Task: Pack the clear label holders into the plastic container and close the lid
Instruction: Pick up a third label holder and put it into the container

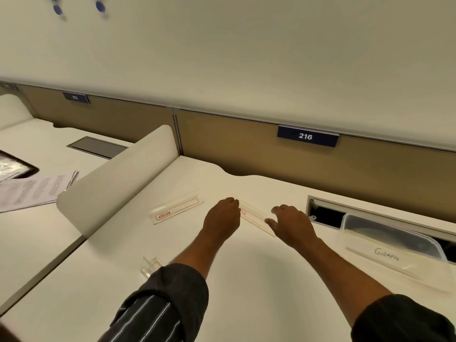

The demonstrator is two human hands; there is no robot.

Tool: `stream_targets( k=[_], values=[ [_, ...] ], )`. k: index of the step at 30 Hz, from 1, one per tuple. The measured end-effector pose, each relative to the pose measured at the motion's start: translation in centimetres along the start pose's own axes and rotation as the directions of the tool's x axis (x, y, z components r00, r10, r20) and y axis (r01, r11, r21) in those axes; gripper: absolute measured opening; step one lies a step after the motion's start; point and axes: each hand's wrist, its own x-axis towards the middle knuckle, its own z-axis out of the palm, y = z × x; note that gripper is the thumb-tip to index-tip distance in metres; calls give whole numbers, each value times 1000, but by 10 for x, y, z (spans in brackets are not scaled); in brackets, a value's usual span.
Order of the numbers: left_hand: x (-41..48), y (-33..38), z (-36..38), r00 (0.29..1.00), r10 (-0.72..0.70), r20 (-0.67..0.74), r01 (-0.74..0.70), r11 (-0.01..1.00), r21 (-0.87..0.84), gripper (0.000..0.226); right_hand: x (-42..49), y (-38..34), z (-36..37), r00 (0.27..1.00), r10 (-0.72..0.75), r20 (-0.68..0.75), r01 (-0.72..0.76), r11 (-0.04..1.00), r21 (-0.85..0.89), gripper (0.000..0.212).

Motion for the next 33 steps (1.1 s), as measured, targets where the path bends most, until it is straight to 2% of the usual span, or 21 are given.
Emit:
stream_targets(
  k=[5,10,25,30,33],
  values=[
    [7,-28,11,1000,-24,19,26,997,-76,25,24,-16,22,998,55,-7,-55,998,11,35],
    [13,-37,26,994,-80,68,88,986,-139,31,46,-13,44,997,81,-5,-81,995,-52,26],
    [43,-47,85,947,-193,257,240,956,-169,42,114,-7,101,989,-13,146,31,992,-123,15],
    [48,-38,98,943,-206,262,257,950,-176,43,118,-1,106,996,5,87,6,992,-128,16],
    [49,-30,99,946,-216,242,264,946,-187,39,121,-2,100,996,90,-1,-90,995,-41,19]
  ],
)
